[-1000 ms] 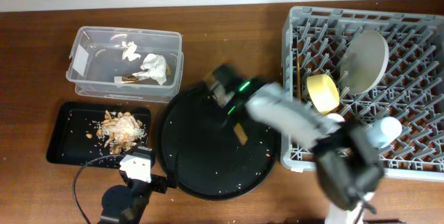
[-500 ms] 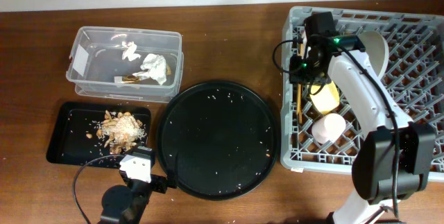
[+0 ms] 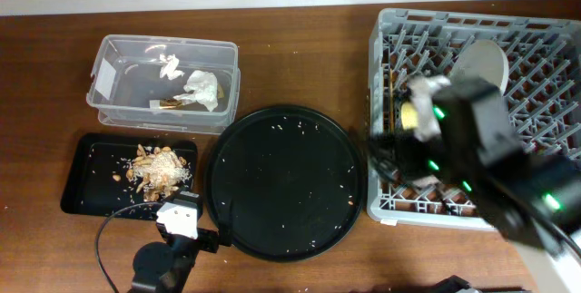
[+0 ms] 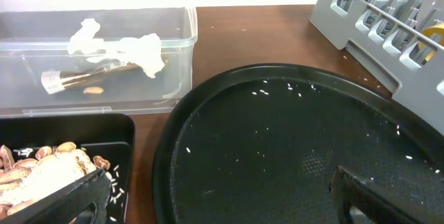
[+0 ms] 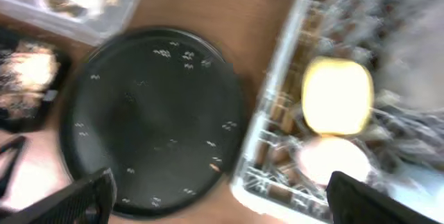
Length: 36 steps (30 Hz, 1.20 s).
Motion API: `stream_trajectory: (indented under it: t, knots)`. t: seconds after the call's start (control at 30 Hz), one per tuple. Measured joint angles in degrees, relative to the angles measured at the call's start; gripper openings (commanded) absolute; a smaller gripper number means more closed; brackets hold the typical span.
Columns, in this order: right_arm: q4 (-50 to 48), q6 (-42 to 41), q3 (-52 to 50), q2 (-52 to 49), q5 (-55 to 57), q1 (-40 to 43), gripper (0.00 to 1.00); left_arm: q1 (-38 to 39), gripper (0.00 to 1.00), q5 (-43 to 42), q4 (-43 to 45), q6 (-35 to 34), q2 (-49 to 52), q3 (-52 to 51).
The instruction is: Sort waste into correct bins and load items into the dishwasher rack
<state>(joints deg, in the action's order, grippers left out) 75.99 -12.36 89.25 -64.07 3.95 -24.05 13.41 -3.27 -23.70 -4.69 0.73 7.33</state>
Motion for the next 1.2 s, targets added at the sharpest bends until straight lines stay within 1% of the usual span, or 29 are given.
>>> stream_trajectory:
  t: [0.07, 0.1, 0.17, 0.2, 0.27, 0.3, 0.33, 0.4, 0.5, 0.53, 0.6, 0.67, 0.77, 0.9, 1.2]
  knots:
    - [2.86, -1.60, -0.50, 5.77, 4.63, -0.02, 0.98, 0.00, 1.00, 0.00, 0.00, 0.00, 0.00, 0.00]
    - [2.47, -2.25, -0.96, 9.29, 6.23, -0.02, 0.98, 0.00, 0.99, 0.02, 0.02, 0.00, 0.00, 0.00]
    - [-2.82, -2.14, -3.26, 17.90, 8.28, 0.46, 0.98, 0.00, 1.00, 0.00, 0.00, -0.02, 0.00, 0.00]
    - [-7.15, -1.03, -5.62, 22.29, 8.52, 1.62, 0.98, 0.00, 1.00, 0.00, -0.02, 0.00, 0.00, 0.00]
    - [-18.29, 3.56, -16.50, 33.29, 6.67, 7.37, 0.98, 0.00, 1.00, 0.00, 0.11, 0.00, 0.00, 0.00]
    - [-22.10, 5.03, -21.29, 36.24, 5.01, 9.44, 0.98, 0.00, 1.00, 0.00, -0.02, 0.00, -0.02, -0.02]
    - [-27.47, 6.54, -28.55, 39.89, 2.80, 12.04, 0.98, 0.00, 1.00, 0.00, 0.15, -0.02, -0.04, -0.02]
    - [-32.76, 8.13, -41.29, 45.35, -0.22, 15.58, 0.98, 0.00, 1.00, 0.00, 0.13, 0.00, -0.07, -0.07]
    - [-42.36, 9.40, -57.55, 52.09, -3.72, 18.10, 0.98, 0.00, 1.00, 0.00, 0.22, 0.00, -0.04, -0.07]
    - [-44.74, 9.55, -61.29, 53.96, -4.44, 18.53, 0.98, 0.00, 1.00, 0.00, 0.26, 0.00, -0.04, -0.09]
    - [-51.84, 9.77, -72.22, 59.82, -6.75, 19.41, 0.98, 0.00, 1.00, 0.00, 0.24, 0.00, -0.04, -0.11]
    - [-57.83, 9.88, -78.71, 62.51, -7.85, 19.58, 0.98, 0.00, 1.00, 0.00, 0.28, 0.00, -0.04, -0.11]
    - [-65.22, 9.92, -83.47, 63.14, -8.44, 19.58, 0.98, 0.00, 1.00, 0.00, 0.31, 0.00, -0.04, -0.11]
    - [-71.45, 10.03, -88.08, 63.17, -8.59, 19.58, 0.98, 0.00, 1.00, 0.00, 0.31, -0.02, -0.04, -0.11]
    - [-71.82, 10.01, -88.37, 63.19, -8.59, 19.58, 0.98, 0.00, 1.00, 0.00, 0.31, 0.00, -0.04, -0.11]
